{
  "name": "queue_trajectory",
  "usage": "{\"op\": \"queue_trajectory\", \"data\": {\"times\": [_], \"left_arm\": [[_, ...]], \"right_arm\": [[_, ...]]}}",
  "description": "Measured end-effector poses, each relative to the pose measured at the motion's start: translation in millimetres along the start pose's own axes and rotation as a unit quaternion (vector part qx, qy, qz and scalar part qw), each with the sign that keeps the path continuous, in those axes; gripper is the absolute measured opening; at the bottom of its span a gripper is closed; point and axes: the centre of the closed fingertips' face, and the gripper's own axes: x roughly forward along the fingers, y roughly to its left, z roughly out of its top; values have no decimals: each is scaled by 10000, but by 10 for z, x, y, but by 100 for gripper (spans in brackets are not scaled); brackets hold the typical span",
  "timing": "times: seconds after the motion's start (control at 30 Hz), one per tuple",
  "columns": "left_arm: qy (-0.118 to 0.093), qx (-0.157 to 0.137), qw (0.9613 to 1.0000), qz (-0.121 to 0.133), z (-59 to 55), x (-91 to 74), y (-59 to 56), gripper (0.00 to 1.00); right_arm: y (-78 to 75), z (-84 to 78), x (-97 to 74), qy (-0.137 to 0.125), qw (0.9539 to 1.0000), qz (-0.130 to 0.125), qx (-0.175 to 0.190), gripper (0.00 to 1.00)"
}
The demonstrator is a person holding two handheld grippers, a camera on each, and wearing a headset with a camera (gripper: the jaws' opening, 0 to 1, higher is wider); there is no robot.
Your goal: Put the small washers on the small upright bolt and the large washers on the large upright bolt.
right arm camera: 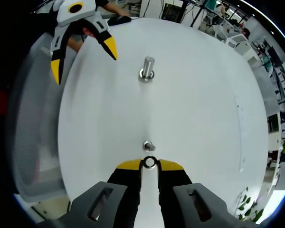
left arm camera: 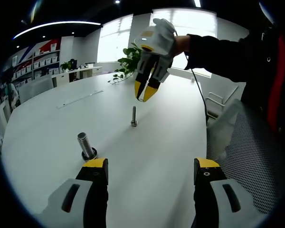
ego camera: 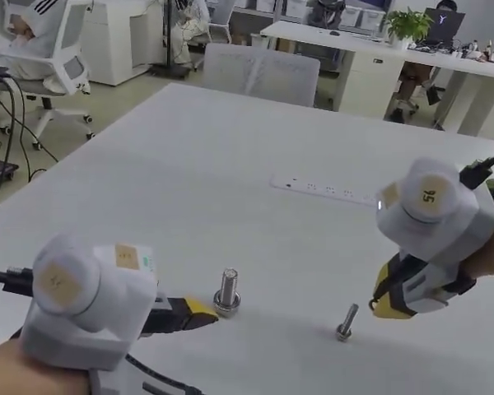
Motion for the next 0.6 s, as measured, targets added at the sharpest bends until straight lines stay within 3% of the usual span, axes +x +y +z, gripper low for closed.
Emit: {"op": "queue_trajectory", "data": {"times": [0.6], "left_arm": [[-7,-52,10000,12,-2,-2,23,73]], "right_arm": [[-26,120,125,14,9998,122,-177,13]]}}
